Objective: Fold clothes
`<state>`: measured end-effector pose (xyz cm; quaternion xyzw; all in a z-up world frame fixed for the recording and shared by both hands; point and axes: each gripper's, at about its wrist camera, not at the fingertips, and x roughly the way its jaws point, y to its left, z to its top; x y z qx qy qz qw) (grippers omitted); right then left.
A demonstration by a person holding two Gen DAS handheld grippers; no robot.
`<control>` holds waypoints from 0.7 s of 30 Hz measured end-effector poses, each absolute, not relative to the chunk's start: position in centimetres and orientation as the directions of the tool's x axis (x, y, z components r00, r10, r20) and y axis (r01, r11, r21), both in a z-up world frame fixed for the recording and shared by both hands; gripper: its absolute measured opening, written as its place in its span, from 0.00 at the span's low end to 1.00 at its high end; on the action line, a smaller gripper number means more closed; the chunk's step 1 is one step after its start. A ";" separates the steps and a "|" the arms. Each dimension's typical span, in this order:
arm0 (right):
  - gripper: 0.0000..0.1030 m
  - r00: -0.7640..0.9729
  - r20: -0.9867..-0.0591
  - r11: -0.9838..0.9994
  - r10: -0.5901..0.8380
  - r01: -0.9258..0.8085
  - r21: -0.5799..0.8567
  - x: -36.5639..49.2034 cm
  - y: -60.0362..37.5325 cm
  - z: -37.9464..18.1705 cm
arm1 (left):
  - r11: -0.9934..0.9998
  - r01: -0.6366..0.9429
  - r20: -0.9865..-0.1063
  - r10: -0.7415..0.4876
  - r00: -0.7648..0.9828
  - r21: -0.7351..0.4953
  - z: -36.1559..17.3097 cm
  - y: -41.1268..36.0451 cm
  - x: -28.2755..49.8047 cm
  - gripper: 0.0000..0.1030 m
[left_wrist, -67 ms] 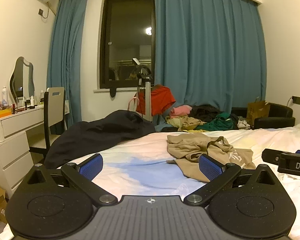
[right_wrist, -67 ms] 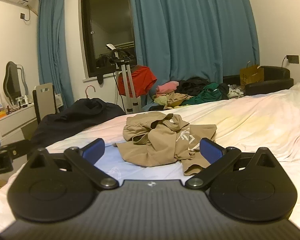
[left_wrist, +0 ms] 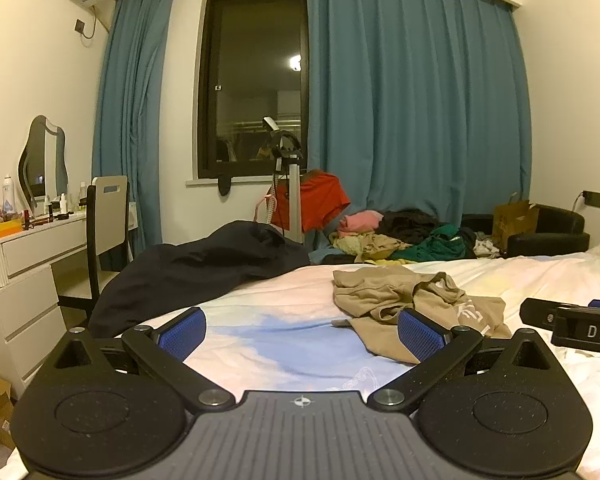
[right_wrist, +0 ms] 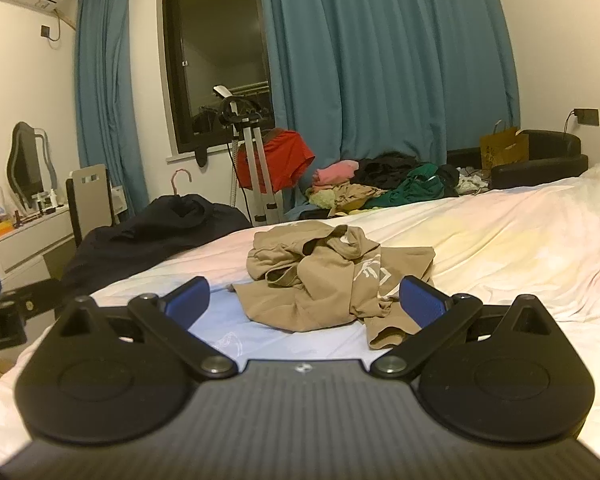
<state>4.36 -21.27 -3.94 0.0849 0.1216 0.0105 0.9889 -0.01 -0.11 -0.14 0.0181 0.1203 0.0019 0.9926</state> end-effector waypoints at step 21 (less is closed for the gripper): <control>1.00 0.966 -0.255 0.988 0.043 -0.004 0.154 4.6 -21.0 -4.6 | 0.999 0.014 -0.239 -0.004 0.971 0.040 -1.9 -0.6 0.0 1.00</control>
